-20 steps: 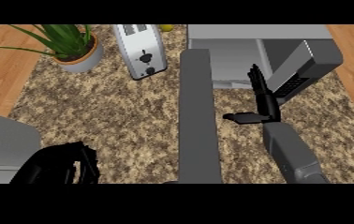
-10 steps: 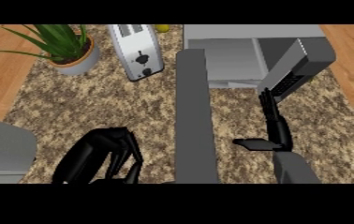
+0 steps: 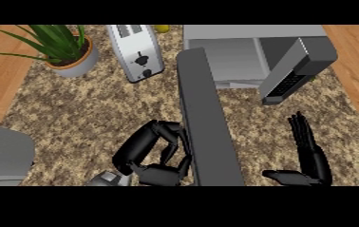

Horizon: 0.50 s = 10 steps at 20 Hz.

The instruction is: Pick up the milk, place it into the microwave and close the microwave

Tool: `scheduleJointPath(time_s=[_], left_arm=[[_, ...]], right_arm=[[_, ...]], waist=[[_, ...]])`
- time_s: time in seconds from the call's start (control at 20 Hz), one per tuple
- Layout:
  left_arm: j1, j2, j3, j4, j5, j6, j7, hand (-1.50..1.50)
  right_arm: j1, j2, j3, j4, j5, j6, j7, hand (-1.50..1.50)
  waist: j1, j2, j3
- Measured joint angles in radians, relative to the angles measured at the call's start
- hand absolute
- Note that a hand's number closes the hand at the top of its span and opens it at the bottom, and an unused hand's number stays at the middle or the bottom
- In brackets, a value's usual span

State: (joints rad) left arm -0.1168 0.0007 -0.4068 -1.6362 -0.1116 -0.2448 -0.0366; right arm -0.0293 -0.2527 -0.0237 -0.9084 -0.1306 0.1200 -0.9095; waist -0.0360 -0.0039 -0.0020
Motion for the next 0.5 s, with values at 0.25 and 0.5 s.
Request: scheduleJointPath(time_s=[0.25,0.5], left_arm=[[-0.101,0.002,-0.120,0.242,-0.014,0.146,-0.094,1.50],[-0.213,0.003,-0.242,0.470,0.036,0.340,-0.232,1.50]], right_arm=[[0.112,-0.054,0.007,-0.157,-0.003,0.031,0.001,-1.50],[0.191,-0.089,0.015,-0.304,-0.031,0.086,0.016,-1.50]], waist=[[-0.008,0.003,0.000],[-0.016,0.006,-0.001]])
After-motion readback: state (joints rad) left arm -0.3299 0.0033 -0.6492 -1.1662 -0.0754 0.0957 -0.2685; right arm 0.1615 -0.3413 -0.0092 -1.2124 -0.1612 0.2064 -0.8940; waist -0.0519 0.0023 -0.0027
